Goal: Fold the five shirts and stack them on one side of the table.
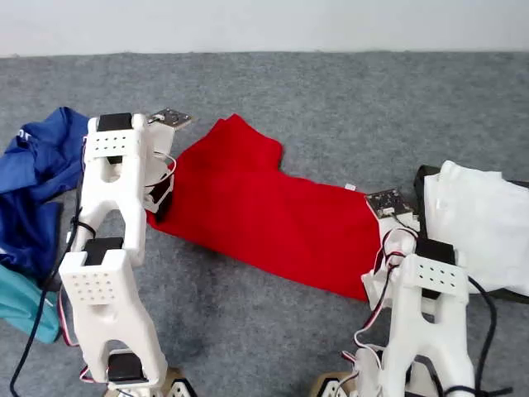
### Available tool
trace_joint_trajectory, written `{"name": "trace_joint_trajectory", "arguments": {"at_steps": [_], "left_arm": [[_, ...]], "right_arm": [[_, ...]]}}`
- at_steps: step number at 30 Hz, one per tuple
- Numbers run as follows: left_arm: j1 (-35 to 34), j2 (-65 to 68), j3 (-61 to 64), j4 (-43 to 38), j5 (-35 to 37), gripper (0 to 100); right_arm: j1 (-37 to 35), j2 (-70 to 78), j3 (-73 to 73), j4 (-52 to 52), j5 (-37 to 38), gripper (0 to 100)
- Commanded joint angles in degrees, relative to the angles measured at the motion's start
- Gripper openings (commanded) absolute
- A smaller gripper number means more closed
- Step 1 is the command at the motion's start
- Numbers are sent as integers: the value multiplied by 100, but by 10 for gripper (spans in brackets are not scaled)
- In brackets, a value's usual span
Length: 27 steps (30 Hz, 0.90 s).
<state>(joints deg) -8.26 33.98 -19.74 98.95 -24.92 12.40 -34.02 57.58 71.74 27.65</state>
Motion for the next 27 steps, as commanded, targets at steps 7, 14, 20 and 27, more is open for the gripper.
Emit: {"name": "trace_joint_trajectory", "arguments": {"at_steps": [7, 14, 20, 27], "left_arm": [[26, -44, -66, 141, -18, 64], [18, -44, 409, 141, -18, 62], [9, -53, 462, 114, -26, 62], [-26, -53, 462, 141, -26, 62]], "right_arm": [[66, -101, 580, -637, 70, 162], [66, -101, 615, -664, 88, 144], [75, -101, 615, -637, 554, 17], [207, -110, 615, -620, 615, 9]]}}
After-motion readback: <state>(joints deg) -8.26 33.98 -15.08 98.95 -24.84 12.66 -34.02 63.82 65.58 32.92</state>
